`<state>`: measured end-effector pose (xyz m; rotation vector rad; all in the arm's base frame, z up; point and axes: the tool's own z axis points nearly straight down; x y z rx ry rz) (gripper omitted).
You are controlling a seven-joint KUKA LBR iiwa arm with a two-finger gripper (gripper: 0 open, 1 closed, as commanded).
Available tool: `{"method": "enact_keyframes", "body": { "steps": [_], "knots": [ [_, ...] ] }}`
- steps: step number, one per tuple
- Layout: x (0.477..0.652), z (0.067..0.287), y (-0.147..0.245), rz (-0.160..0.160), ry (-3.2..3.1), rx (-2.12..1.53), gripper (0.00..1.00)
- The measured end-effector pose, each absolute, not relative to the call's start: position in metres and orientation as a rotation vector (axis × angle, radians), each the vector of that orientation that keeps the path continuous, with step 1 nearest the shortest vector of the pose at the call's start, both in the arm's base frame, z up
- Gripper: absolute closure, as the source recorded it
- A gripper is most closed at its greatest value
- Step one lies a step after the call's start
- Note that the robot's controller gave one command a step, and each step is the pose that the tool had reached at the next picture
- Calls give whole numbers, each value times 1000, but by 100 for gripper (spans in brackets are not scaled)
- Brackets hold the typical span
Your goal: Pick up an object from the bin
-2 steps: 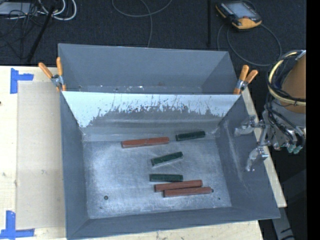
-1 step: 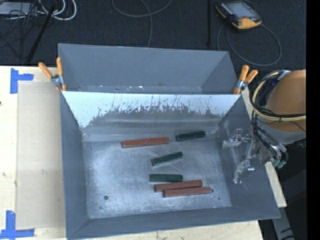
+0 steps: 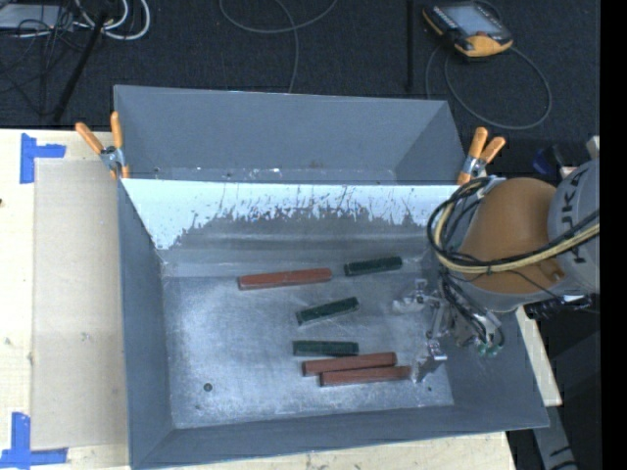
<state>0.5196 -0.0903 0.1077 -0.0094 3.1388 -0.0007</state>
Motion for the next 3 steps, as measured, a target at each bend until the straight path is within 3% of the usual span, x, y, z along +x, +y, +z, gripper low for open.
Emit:
{"method": "enact_keyframes", "body": {
  "steps": [1,2,3],
  "knots": [
    [540,76,-72,-4,3120,-238,100],
    [540,76,-72,-4,3120,-239,100],
    [528,266,-73,-3,3098,-477,100]
  ]
}}
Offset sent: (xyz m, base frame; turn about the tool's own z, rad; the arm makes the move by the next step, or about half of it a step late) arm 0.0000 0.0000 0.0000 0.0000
